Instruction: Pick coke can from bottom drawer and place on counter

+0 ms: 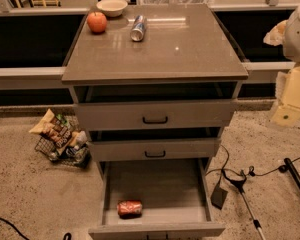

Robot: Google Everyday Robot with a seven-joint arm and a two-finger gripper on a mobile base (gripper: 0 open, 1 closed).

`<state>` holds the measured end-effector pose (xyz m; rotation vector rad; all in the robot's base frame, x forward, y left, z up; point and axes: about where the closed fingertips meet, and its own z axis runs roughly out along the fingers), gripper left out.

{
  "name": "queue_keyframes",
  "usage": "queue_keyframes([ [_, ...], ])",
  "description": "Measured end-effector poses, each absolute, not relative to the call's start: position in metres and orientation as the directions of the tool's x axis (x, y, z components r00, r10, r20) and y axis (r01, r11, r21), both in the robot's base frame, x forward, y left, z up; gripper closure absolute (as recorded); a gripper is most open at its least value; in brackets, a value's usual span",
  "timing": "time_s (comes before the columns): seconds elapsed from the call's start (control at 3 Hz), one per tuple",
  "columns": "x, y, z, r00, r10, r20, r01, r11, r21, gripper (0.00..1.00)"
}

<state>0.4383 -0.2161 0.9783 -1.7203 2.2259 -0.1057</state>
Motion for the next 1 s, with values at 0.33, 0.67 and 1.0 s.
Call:
queue_keyframes([
  [0.33,0.438,-0.216,0.978,-0.220,-0.953,-0.209,-0.929,0.270,-0.254,0.00],
  [0.67,0.445,-0.199,0.950,-0.176,-0.964,-0.198,-0.946,0.222,-0.236,0.00],
  [1.0,0.453,-0.151,0.875,-0.068,-0.970,-0.234,-0.975,0.114,-0.189,0.00],
])
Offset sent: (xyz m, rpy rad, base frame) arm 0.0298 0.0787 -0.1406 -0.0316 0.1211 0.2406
